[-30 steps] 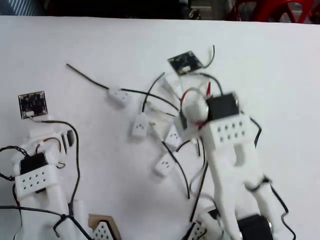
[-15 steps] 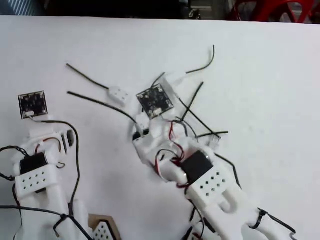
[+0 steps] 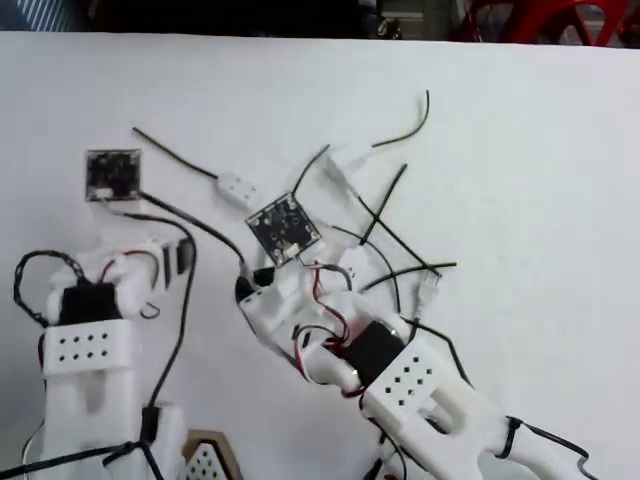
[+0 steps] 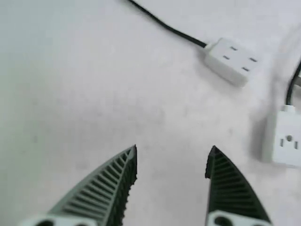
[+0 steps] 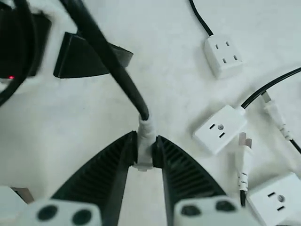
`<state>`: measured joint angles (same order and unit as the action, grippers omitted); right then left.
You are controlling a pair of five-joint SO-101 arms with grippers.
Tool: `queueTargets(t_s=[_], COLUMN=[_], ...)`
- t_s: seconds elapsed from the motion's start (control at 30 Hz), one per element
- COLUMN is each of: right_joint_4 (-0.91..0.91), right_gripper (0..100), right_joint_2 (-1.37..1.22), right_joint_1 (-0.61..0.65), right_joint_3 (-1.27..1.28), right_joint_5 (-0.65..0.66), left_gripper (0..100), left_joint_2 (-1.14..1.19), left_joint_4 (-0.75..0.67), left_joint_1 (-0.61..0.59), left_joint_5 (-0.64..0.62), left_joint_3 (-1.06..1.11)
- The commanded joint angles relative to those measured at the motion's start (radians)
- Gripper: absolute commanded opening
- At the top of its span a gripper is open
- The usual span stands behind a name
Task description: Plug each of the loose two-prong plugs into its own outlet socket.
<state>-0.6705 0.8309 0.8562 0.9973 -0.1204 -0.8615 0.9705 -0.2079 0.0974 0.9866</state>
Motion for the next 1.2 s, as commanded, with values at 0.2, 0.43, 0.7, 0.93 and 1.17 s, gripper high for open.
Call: queueTargets(t_s=[0.2, 0.43, 0.7, 0.93, 1.17], right_joint_4=[0.025, 0.027, 0.025, 0.044, 0.216], right_gripper=[1.7, 1.7, 1.7, 1.7, 1.7], right_joint_2=[0.027, 0.024, 0.019, 0.022, 0.016], right_joint_1=[0.005, -0.058, -0.085, -0.193, -0.369], right_joint_3=[0.017, 0.028, 0.029, 0.028, 0.083], right_joint_5=[-0.003, -0.008, -0.009, -0.011, -0.123], left_gripper=[24, 24, 24, 25, 32], left_joint_2=[-0.03, -0.031, -0.03, -0.021, 0.035], left_joint_4=[0.137, 0.163, 0.196, 0.075, 0.029], left_joint_1=[0.323, 0.366, 0.42, 0.188, 0.088], left_joint_5=[-0.005, -0.002, 0.081, 0.089, 0.313], left_joint_3=[-0.124, -0.124, -0.157, -0.158, -0.241])
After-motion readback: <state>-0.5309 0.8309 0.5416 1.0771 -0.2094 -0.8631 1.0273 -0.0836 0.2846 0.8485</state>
